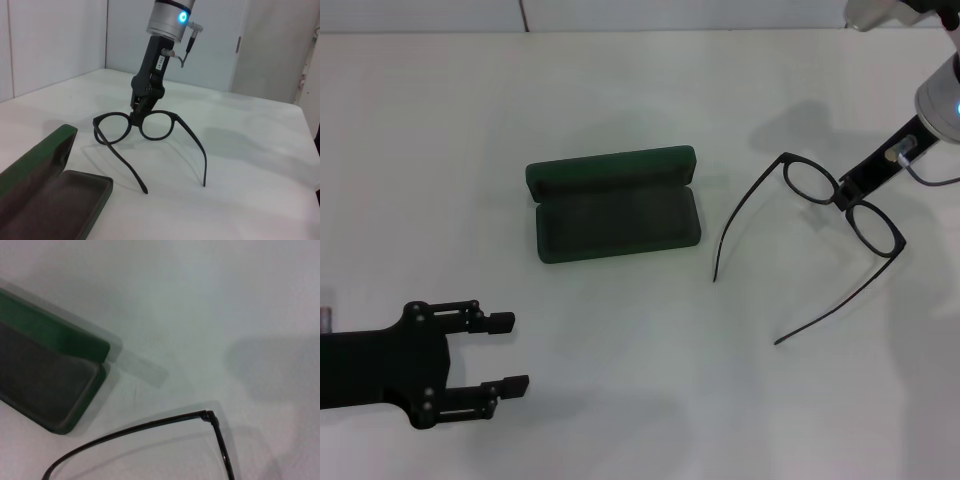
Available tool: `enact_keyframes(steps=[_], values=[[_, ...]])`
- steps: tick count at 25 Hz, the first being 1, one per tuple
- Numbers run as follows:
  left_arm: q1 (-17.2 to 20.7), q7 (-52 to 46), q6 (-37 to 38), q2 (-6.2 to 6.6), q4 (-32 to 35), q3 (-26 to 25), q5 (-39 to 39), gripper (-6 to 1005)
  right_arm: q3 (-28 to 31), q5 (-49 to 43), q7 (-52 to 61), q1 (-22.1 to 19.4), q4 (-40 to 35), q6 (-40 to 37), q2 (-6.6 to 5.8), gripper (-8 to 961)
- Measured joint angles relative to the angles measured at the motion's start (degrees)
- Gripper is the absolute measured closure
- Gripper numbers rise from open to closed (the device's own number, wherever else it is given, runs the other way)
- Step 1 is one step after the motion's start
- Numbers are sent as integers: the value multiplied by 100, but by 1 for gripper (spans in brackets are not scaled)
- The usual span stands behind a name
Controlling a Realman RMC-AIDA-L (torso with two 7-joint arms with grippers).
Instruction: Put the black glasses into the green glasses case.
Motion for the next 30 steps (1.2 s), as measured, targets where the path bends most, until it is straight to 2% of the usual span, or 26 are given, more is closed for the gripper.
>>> enact_keyframes(steps=[9,13,15,18,22,26,30], values=[[-3,0,4,-23,0,-16,9,318,26,1,-85,-161,-222,-74,-40,884],[15,0,10,-27,0,-26,9,319,69,300,-122,-434,-763,-312,-127,885],[22,0,12,-27,0,-29,0,319,101,548,-166,-571,-982,-478,-215,885],[23,0,32,-26,0,-40,-45,319,439,990,-498,-803,-1142,-737,-368,886],[-7,0,48,-62,0,-45,-129,319,1317,1645,-1458,-1105,-1107,-1011,-471,886],[-53,-9,48,-98,0,-45,-216,319,1689,2227,-2593,-1379,-972,-1081,-481,886],[-157,-71,134,-102,-16,-27,-268,320,1700,2711,-3606,-1545,-854,-1097,-391,885]])
